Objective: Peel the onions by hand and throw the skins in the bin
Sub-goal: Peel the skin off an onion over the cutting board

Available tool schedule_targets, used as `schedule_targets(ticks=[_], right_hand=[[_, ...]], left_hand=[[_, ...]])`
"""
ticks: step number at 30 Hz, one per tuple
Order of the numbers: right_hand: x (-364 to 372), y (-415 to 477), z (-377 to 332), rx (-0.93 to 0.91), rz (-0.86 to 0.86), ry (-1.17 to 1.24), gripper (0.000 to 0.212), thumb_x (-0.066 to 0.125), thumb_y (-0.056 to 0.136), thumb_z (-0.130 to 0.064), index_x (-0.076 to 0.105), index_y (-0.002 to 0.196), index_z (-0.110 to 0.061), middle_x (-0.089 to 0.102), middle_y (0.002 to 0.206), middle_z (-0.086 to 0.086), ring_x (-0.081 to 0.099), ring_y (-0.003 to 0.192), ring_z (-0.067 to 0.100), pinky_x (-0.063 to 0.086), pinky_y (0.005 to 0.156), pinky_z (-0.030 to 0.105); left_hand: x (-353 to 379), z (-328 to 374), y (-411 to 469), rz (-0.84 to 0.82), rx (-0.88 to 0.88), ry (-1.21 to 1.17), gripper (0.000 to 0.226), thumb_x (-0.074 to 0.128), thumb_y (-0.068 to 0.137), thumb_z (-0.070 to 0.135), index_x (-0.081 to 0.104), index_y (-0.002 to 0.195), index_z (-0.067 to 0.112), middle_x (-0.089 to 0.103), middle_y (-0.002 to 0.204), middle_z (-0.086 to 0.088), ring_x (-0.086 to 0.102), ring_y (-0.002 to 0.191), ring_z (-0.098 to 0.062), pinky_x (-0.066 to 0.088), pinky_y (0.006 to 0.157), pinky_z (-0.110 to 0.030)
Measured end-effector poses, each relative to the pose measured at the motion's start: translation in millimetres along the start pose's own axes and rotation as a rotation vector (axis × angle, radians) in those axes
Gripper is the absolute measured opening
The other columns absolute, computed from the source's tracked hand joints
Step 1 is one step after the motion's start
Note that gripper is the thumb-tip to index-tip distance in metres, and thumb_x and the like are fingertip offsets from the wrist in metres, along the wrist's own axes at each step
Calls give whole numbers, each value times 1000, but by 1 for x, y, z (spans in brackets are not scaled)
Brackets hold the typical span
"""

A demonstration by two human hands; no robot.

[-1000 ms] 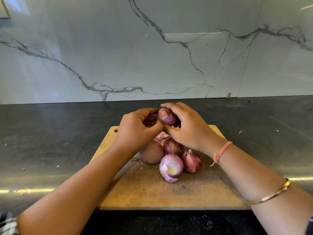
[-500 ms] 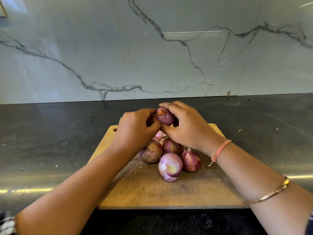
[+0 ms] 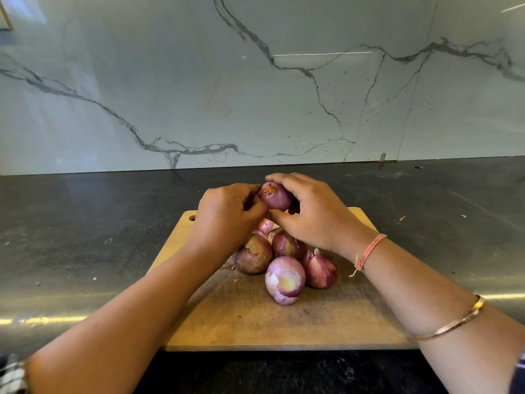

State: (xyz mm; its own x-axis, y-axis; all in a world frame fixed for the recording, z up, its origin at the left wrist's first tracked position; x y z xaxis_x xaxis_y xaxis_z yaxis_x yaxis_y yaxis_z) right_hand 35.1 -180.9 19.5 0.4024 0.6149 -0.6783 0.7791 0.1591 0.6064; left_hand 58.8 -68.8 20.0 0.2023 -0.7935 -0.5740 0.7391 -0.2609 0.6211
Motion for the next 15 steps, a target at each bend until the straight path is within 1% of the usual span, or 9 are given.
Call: schedule_targets(ticks=[1, 3, 6, 9, 11, 13, 15], right_hand=[[0, 0, 0, -1, -3, 3, 54, 72, 82, -18, 54, 133, -10, 60, 124, 4, 55, 113, 14, 39, 92, 13], [0, 1, 1, -1, -7, 9, 55, 73, 82, -18, 54, 132, -10, 60, 124, 4, 55, 113, 14, 38, 93, 13], [0, 0, 1, 2, -14, 33, 55, 74, 82, -18, 54, 132, -11, 60, 126, 3, 55, 115, 13, 38, 94, 12], [-1, 0, 3, 17, -14, 82, 54, 76, 81, -19, 55, 131, -13, 61, 126, 1, 55, 115, 11, 39, 95, 11], [0, -1, 4, 36, -15, 148, 53, 76, 80, -19, 56, 129, -14, 61, 125, -2, 55, 115, 9, 42, 96, 13], [0, -1, 5, 53, -23, 227, 50, 76, 80, -15, 57, 127, -15, 61, 123, -6, 56, 112, 5, 44, 95, 12], [1, 0, 7, 72, -38, 303, 49, 74, 81, -10, 57, 126, -17, 61, 122, -9, 57, 111, 1, 44, 94, 12]], left_hand=[[0, 0, 0, 6, 0, -3, 20, 60, 86, 14, 74, 99, 15, 70, 70, -4, 62, 60, -20, 52, 60, -38], [-2, -2, 0, 21, 0, -8, 20, 60, 86, 12, 75, 99, 16, 70, 69, -2, 61, 58, -18, 51, 59, -35], [-4, -3, 0, 44, 6, -33, 23, 61, 85, 8, 76, 99, 18, 69, 69, 1, 59, 63, -14, 45, 56, -25], [-6, -5, 1, 56, -13, -75, 24, 61, 85, 6, 76, 99, 18, 69, 67, 4, 61, 61, -13, 46, 55, -24], [-7, -9, 2, 69, -47, -122, 22, 62, 84, 6, 76, 95, 18, 70, 66, 3, 63, 61, -15, 51, 58, -29], [-9, -16, 3, 82, -100, -217, 19, 64, 83, 6, 76, 86, 21, 71, 67, 6, 68, 63, -15, 57, 65, -35], [-9, -26, 4, 90, -173, -320, 19, 65, 84, 6, 72, 80, 23, 71, 69, 6, 70, 65, -13, 59, 71, -38]])
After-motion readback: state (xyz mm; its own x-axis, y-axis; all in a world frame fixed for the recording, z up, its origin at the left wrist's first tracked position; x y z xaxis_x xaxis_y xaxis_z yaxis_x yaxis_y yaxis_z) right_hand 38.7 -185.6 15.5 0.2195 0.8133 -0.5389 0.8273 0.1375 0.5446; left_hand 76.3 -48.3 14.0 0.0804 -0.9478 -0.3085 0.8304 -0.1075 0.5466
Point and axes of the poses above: each hand's wrist, its own y-axis towards the middle knuckle, its own x-axis out of the palm, z = x × y, the point moved 10 cm from there along y, towards the middle knuckle
